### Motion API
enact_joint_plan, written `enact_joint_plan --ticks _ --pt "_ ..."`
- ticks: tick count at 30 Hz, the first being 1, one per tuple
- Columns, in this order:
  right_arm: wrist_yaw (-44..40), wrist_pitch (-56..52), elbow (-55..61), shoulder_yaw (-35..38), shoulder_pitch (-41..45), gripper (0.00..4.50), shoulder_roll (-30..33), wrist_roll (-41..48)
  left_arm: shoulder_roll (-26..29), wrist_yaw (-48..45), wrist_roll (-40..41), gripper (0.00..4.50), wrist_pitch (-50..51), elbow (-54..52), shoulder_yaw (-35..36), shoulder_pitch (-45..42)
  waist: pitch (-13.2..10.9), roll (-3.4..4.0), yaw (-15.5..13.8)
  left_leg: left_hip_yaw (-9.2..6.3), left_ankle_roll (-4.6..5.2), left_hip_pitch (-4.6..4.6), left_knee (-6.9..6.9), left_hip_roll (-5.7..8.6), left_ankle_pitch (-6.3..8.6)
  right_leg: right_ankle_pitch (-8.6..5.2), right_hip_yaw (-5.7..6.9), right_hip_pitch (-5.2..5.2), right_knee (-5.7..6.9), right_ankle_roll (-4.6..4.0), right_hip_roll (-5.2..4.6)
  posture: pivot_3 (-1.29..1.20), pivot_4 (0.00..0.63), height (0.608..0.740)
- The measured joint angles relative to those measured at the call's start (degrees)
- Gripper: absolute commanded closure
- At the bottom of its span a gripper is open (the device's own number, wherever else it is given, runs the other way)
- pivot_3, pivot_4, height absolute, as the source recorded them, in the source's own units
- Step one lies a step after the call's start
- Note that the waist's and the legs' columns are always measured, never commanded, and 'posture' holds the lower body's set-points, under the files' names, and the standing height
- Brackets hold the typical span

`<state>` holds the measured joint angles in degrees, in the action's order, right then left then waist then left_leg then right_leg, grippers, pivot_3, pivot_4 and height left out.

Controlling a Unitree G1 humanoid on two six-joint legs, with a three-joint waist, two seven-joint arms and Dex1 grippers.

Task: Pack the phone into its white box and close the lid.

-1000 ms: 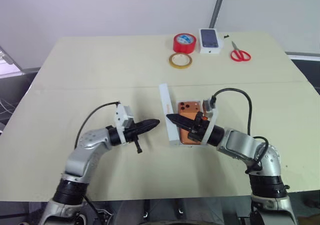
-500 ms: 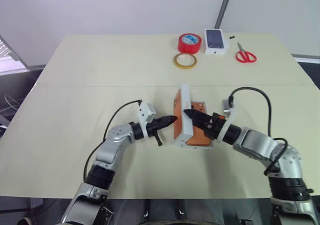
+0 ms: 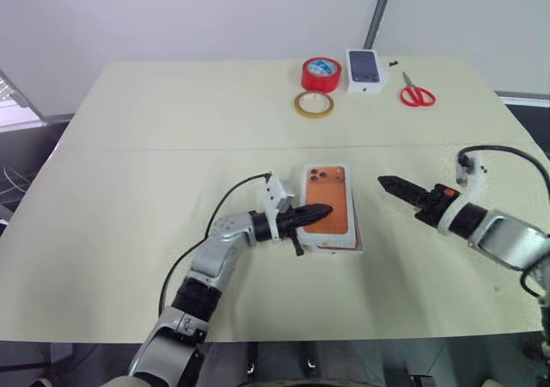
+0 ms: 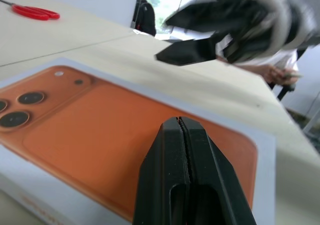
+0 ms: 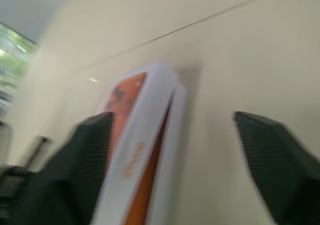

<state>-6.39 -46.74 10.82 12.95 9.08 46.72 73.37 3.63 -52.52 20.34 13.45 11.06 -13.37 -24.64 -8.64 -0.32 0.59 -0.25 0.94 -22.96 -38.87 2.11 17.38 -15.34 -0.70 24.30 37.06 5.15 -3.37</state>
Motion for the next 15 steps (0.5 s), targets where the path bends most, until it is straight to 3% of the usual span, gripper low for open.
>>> enact_joint_plan --ticks 5,9,15 --pt "-7.2 10.4 1.9 -10.6 1.1 4.48 0.0 -24.1 2.4 1.9 1.7 4.50 3.4 -2.9 3.9 -2.4 0.0 0.00 -0.2 -0.01 0.01 -0.11 -0.18 0.01 0.01 0.00 0.00 0.04 0.00 0.01 -0.02 0.00 0.150 0.740" --pt "-9.9 15.5 1.2 -14.5 2.3 4.48 -1.6 -35.7 4.7 3.1 1.7 4.50 4.4 -2.7 5.9 -2.6 0.0 0.00 -0.2 -0.02 -0.01 -0.11 -0.18 0.02 0.00 0.00 0.01 0.05 0.00 0.01 -0.03 0.00 0.150 0.740" --pt "-13.5 17.4 1.1 -15.1 3.4 4.48 -4.2 -43.9 7.0 8.1 -1.6 4.50 10.4 7.0 6.1 -5.4 0.0 -0.01 -0.3 -0.02 -0.01 -0.12 -0.19 0.06 0.01 0.00 0.01 0.06 0.01 0.01 -0.05 0.00 0.150 0.740"
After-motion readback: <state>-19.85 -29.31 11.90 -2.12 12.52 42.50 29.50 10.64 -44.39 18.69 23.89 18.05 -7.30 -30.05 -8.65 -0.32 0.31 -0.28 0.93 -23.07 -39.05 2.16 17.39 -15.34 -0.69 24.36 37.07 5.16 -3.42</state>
